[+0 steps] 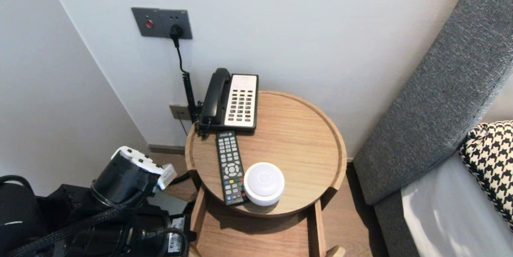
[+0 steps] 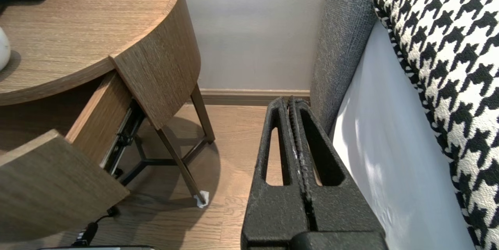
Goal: Open the nightstand drawer
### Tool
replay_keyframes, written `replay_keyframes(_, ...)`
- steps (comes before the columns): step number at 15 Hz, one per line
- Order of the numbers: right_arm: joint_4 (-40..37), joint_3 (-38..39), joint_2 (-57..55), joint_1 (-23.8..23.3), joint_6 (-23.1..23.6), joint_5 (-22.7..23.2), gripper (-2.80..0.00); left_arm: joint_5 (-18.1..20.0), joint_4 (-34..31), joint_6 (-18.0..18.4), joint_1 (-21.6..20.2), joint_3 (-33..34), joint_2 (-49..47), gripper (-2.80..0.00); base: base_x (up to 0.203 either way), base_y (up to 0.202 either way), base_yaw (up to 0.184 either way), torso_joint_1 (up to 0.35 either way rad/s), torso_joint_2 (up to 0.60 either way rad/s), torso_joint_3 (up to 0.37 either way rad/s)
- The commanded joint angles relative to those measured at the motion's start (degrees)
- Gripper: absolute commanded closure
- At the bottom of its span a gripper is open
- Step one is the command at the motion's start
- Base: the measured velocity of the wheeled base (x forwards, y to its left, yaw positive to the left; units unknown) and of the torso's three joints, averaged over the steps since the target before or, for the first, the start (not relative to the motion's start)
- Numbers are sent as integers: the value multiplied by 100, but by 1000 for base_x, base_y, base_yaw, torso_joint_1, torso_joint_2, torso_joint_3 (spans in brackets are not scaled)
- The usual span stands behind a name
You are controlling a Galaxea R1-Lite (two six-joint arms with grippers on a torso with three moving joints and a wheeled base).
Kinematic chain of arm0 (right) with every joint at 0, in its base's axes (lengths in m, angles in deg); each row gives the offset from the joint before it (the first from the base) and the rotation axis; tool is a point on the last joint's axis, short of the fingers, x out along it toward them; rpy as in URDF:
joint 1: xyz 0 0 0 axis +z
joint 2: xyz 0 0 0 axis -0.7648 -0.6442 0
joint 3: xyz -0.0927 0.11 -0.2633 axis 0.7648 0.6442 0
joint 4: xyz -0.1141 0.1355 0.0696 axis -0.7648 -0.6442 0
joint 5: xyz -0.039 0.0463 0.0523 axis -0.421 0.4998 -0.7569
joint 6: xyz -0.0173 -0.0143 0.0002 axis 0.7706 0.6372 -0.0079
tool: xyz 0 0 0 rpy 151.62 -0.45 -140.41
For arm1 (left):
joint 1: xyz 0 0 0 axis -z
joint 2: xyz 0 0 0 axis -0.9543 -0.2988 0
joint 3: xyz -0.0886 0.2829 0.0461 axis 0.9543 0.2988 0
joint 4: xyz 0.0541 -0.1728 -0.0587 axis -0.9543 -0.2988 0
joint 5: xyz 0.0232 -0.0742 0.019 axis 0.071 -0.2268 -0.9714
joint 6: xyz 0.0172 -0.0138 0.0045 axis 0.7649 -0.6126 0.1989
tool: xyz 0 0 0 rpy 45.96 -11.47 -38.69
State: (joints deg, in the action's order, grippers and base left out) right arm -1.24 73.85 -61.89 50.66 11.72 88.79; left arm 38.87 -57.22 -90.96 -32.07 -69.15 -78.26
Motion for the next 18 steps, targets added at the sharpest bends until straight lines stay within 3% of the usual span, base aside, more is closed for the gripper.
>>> replay_keyframes(1,6,149,2,2,0,0,0,17,-5,-24,50,159,139,0,0,0,0,0,0,0)
replay_keyframes(18,6,149,2,2,0,0,0,263,-40,-94,208,695,852,0,0,0,0,0,0,0)
